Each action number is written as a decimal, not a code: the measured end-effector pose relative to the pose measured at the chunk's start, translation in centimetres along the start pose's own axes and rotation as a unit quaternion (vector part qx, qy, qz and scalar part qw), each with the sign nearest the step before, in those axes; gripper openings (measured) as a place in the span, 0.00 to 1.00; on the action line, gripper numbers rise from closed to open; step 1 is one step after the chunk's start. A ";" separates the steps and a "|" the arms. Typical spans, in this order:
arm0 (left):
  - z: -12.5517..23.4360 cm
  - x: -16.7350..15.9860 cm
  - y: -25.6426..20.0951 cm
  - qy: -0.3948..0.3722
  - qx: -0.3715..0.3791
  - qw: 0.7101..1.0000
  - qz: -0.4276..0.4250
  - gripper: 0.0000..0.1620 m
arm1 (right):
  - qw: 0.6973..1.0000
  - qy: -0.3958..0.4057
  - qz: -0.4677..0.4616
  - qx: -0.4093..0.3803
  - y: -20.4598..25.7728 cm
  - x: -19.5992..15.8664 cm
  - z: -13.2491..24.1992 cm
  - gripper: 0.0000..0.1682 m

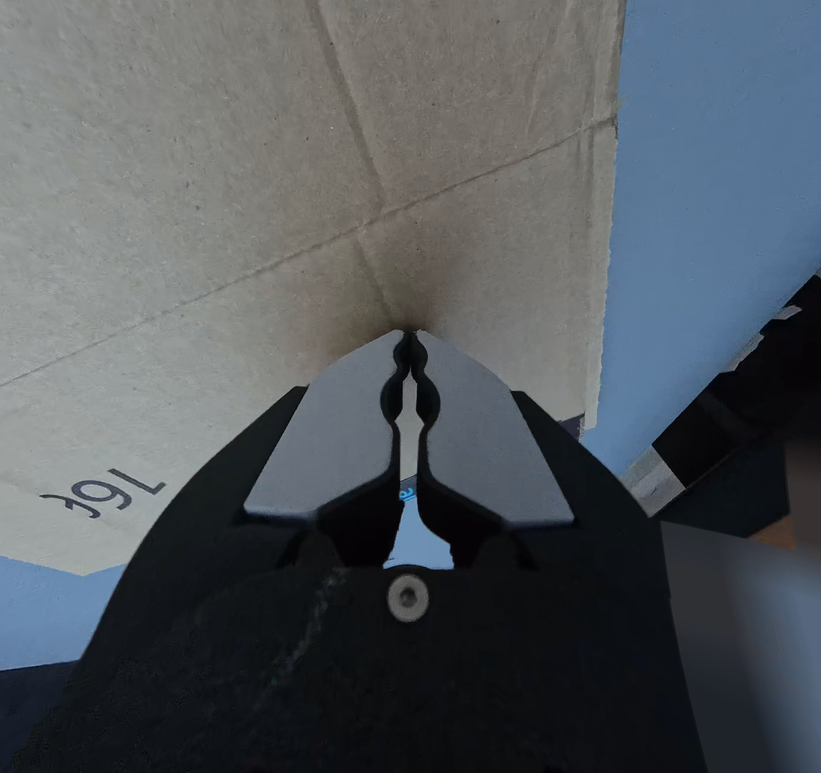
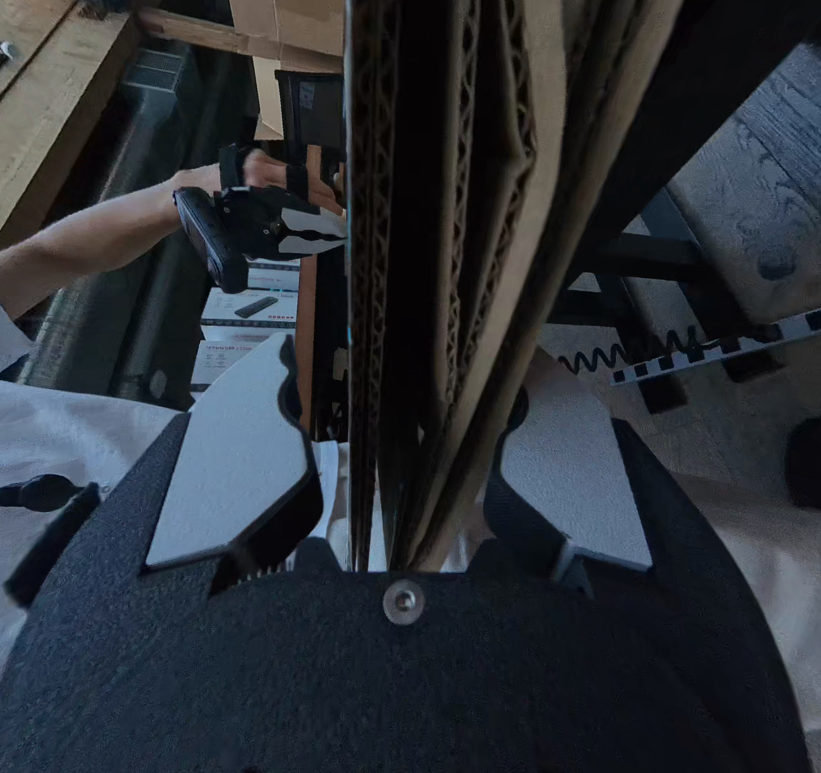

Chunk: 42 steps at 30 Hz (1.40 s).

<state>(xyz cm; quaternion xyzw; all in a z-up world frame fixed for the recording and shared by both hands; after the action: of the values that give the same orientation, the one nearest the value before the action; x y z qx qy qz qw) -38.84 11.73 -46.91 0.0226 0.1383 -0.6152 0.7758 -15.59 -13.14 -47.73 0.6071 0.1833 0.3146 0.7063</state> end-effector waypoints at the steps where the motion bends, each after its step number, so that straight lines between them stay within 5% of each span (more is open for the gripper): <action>1: 0.0 0.0 0.0 0.007 -0.003 1.000 -0.003 0.00 | 1.000 0.017 0.009 0.005 0.3 0.4 -0.6 0.43; 2: 0.0 0.0 0.0 0.009 -0.007 1.000 0.003 0.00 | 0.999 0.029 0.019 -0.003 0.3 0.8 -0.9 0.25; 4: 0.1 0.0 -0.1 -0.006 -0.005 0.999 0.032 0.00 | 0.999 0.024 0.019 0.014 1.3 1.0 -0.7 0.16; 8: 2.0 -0.1 -0.9 -0.089 -0.030 0.981 0.169 0.00 | 0.999 -0.012 0.036 0.008 5.2 -0.6 0.1 0.11; 12: 8.7 -2.9 0.3 -0.180 0.015 0.931 0.318 0.00 | 0.994 -0.038 0.090 -0.055 12.4 -0.2 3.9 0.09; 17: 21.3 -6.3 5.0 -0.376 0.139 0.768 0.499 0.00 | 0.976 -0.078 0.168 -0.113 20.9 2.8 14.9 0.10; 20: 27.9 -3.4 8.3 -0.503 0.173 0.673 0.513 0.00 | 0.968 -0.149 0.171 -0.110 24.2 4.6 23.7 0.10; 22: 30.3 0.2 11.7 -0.551 0.180 0.642 0.501 0.00 | 0.956 -0.215 0.168 -0.106 25.1 5.7 29.8 0.10; 25: 32.1 7.8 18.5 -0.584 0.183 0.639 0.466 0.00 | 0.930 -0.311 0.162 -0.110 24.8 8.7 38.8 0.11; 29: 33.8 16.6 29.4 -0.582 0.205 0.627 0.475 0.04 | 0.895 -0.382 0.179 -0.147 23.1 16.5 49.6 0.11; 34: 37.0 24.2 40.0 -0.581 0.194 0.605 0.508 0.04 | 0.883 -0.411 0.172 -0.150 20.4 30.5 59.1 0.11; 38: 38.6 26.2 46.3 -0.579 0.195 0.583 0.535 0.04 | 0.891 -0.414 0.148 -0.115 17.8 44.6 62.4 0.11; 42: 38.2 24.4 52.4 -0.569 0.217 0.550 0.571 0.04 | 0.906 -0.396 0.127 -0.078 14.4 59.4 61.7 0.11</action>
<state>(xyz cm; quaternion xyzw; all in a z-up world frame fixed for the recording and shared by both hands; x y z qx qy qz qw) 23.63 -6.52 -23.22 -0.0904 -0.5119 0.0615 0.8521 64.39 -18.41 -14.36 0.6430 -0.2152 0.1489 0.7198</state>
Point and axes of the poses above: each gripper's, where its closed fingertips meet, z back along the fingers, x out of its top, y = z × x across the jaws, the point moved 1 cm from there along z, back along the fingers, and after that the axes turned 6 degrees about y, right-handed, at the moved point
